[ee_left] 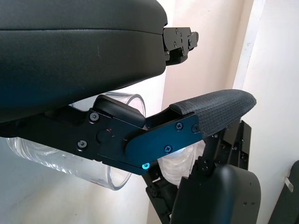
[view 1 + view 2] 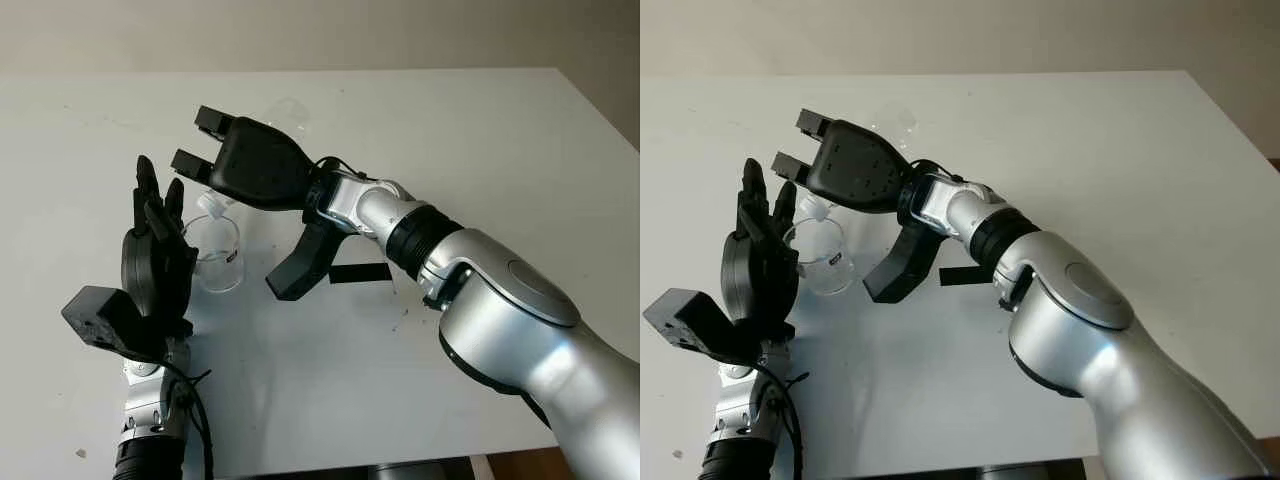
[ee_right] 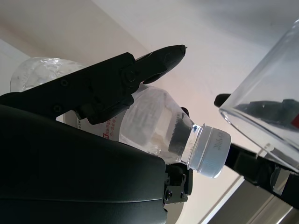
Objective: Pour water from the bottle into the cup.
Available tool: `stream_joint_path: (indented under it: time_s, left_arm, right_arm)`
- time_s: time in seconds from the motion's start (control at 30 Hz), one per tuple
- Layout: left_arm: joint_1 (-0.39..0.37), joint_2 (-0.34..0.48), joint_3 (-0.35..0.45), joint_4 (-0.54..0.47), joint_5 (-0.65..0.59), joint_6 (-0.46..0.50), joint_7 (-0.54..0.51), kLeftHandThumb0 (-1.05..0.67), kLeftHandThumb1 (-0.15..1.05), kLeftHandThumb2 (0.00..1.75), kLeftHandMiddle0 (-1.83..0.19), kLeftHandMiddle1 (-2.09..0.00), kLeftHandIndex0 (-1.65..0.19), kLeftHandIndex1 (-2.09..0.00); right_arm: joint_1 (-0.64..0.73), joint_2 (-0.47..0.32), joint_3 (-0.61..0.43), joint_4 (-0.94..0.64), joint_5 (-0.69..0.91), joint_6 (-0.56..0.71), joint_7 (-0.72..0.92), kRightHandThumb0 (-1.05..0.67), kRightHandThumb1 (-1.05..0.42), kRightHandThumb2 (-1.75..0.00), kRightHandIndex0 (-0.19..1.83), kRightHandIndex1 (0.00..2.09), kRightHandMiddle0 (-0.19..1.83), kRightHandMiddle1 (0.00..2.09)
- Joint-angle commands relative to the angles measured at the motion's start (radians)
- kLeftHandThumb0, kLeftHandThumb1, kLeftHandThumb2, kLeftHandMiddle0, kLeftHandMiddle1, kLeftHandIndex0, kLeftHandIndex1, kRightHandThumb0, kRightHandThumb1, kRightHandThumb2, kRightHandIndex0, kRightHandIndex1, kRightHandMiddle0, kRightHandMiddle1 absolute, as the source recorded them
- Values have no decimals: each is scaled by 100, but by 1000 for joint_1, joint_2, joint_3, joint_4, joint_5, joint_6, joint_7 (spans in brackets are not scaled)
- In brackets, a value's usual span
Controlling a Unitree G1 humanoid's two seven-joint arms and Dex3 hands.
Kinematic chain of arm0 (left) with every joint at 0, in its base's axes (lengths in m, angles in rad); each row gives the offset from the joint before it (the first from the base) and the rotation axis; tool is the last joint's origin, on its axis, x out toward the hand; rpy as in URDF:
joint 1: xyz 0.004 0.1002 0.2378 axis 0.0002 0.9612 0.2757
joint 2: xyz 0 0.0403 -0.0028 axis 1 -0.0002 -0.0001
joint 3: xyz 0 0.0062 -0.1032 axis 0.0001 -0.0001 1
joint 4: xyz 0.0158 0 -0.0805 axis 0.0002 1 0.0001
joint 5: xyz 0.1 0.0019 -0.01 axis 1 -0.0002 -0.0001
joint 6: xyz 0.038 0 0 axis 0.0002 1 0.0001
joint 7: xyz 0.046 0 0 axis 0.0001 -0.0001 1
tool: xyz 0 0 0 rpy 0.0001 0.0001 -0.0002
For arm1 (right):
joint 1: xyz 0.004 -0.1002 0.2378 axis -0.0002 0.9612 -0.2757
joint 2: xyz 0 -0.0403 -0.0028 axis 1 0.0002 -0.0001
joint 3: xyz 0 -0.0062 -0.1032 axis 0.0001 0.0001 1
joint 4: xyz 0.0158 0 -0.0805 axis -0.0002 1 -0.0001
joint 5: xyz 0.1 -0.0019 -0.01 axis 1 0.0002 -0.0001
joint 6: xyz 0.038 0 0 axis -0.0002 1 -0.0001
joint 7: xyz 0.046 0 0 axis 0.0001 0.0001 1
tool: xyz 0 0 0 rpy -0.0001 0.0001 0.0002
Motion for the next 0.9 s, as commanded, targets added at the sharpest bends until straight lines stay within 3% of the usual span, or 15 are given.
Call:
stream_joint_path:
  time_s: [0.0,0.23,0.33,0.4,0.47,0.63,0.87]
  left_arm:
    - [19,-10,-3,29,-3,-12,-7,-90,105,82,19,-48,9,0]
    - [22,-6,0,26,-5,-15,-12,-91,105,82,19,-44,11,0]
    - [23,-1,1,25,-8,-14,-22,-91,105,82,19,-39,12,0]
    - [25,-1,2,20,-6,-13,-21,-91,105,81,19,-38,12,0]
    - [28,1,4,17,-6,-10,-21,-91,105,81,19,-38,12,0]
    - [38,6,6,11,-8,-10,-31,-90,105,81,19,-35,12,0]
    - [48,20,10,9,-7,-24,-50,-89,105,82,19,-43,9,0]
  right_arm:
    - [-33,-9,-15,2,14,-2,-23,-36,-104,-6,113,209,60,209]
    - [-24,-23,-126,38,155,-82,-41,-38,-102,-6,110,209,55,209]
    - [-10,-37,-217,51,271,-162,34,-32,-101,-5,105,209,45,209]
    - [-2,-52,-288,54,364,-200,140,-28,-102,-6,91,209,18,191]
    - [10,-62,-362,47,459,-225,244,-24,-104,-6,85,209,12,205]
    - [62,-67,-609,-2,785,-220,591,-15,-105,-15,97,209,72,209]
    - [156,-101,-784,-136,1012,-125,873,-19,-105,-17,98,209,80,209]
